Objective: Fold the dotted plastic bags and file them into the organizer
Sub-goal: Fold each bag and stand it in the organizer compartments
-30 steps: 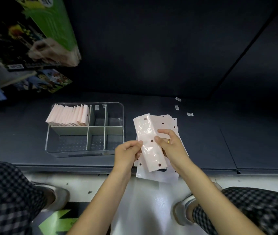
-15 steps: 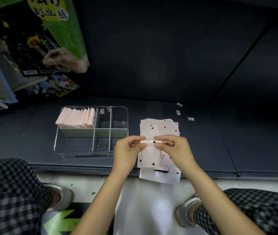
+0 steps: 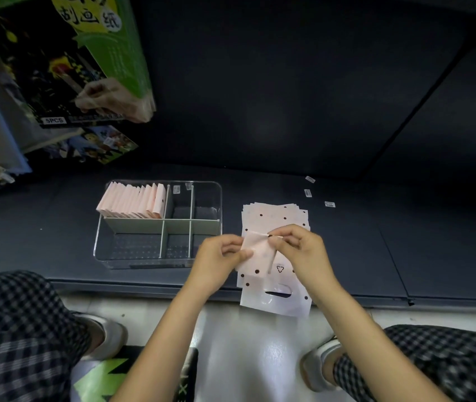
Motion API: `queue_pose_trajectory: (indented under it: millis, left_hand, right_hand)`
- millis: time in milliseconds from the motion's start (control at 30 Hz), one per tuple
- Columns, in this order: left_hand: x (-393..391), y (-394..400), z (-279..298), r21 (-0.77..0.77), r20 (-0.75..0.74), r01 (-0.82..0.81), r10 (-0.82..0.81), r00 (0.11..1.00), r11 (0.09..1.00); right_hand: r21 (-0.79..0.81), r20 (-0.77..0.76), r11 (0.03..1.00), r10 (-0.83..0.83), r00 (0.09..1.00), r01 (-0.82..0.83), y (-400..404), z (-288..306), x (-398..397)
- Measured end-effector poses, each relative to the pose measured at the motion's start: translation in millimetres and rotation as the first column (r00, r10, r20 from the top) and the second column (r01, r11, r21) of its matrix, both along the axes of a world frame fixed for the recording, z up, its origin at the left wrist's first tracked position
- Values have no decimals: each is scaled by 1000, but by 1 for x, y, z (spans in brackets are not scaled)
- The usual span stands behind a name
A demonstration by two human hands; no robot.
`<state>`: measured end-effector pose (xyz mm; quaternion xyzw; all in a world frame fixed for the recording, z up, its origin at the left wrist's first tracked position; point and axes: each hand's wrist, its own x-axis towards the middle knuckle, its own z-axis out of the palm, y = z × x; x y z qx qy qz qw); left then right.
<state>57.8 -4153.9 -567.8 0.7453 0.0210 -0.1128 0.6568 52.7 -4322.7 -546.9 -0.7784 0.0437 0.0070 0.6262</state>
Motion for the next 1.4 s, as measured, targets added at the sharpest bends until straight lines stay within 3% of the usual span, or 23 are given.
queue_pose_trajectory:
  millis: [100,233,500,633,800,967,1167,1400]
  left_hand:
    - [-1,0,-2,-137,-135,-75,57,989,988]
    - [0,2,-3,-314,-244,-273,201,949,909]
    - [-2,19,-24,-251,-382,-284,175,907,926]
    - [-1,32,-37,-120,-276,-365,322,905,923]
    - [7,58,-49,146,-16,-428,435,900,892]
    - [21,90,-65,423,262,-509,436,861,750]
    - [27,98,-86,528,313,-470,352,882,707]
    - [31,97,-103,454,220,-488,437,872,745]
  right_hand:
    - [156,-62,982,-95,994,103,5,-6,-1]
    - [148,-192,989,22,981,7,17,-21,-5]
    - [142,-260,989,-4,966,43,35,-43,0]
    - [136,-306,990,11,952,32,58,-59,10]
    - [143,-376,990,51,925,3,100,-77,29]
    - [-112,-246,994,-21,969,-7,135,-91,48]
    - [-147,-245,970,152,958,-191,168,-94,68]
    - [-317,-275,913,169,947,-255,186,-98,91]
